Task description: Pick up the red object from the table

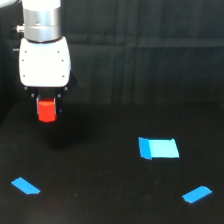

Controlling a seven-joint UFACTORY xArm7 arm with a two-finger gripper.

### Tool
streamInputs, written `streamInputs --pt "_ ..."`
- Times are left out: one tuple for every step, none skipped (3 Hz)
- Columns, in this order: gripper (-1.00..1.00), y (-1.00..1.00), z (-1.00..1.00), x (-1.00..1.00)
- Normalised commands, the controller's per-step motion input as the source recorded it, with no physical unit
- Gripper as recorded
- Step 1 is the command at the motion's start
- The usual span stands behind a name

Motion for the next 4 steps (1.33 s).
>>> streamInputs --pt "-0.98 0.36 0.07 -0.26" --pt "-0.99 0.22 0.12 -0.1" --pt "-1.0 0.21 0.12 -0.12" --pt "-1.0 0.22 0.01 -0.16"
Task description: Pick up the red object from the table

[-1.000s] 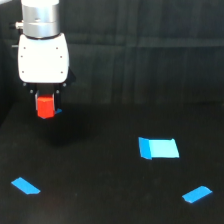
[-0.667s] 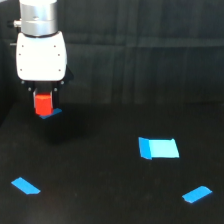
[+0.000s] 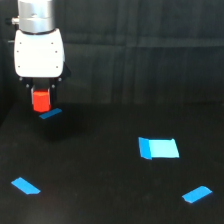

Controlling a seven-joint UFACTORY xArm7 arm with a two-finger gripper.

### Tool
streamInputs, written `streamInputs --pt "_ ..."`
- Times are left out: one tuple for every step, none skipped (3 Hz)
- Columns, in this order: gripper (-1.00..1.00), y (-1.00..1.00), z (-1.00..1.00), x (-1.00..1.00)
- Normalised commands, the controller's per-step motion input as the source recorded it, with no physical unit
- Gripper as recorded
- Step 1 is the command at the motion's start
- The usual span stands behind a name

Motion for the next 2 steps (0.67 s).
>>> streamInputs --pt "-0.96 0.16 0.08 -0.25" --pt "-0.95 0.23 0.21 -0.15"
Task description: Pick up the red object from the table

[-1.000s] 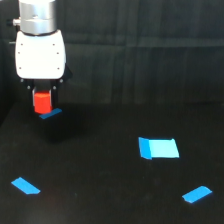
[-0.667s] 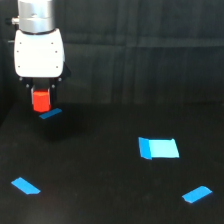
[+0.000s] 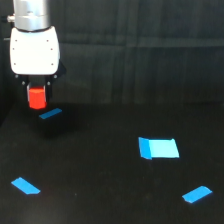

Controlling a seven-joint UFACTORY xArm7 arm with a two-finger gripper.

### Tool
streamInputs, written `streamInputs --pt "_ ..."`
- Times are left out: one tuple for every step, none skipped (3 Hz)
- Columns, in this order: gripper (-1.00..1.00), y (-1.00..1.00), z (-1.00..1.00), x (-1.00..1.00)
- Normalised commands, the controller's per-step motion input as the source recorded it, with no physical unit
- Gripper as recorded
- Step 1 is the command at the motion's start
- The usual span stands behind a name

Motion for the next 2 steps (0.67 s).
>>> streamInputs --pt "-0.94 0.24 0.3 -0.15" --pt "-1.0 0.35 0.36 -0.06"
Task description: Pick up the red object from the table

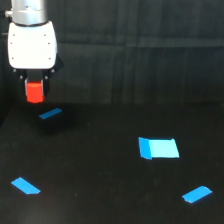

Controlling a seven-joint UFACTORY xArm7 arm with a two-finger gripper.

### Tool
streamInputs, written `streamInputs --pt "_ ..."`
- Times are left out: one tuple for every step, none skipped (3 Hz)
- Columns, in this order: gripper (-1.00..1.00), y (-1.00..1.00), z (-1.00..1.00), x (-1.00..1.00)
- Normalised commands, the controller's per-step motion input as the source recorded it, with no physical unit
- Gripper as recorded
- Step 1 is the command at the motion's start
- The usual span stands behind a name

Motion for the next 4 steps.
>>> streamInputs --pt "-0.94 0.36 0.42 -0.08" --pt "-1.0 0.46 0.52 -0.03" --pt "-0.95 0.44 0.47 -0.05" --pt "-0.92 0.5 0.4 0.0"
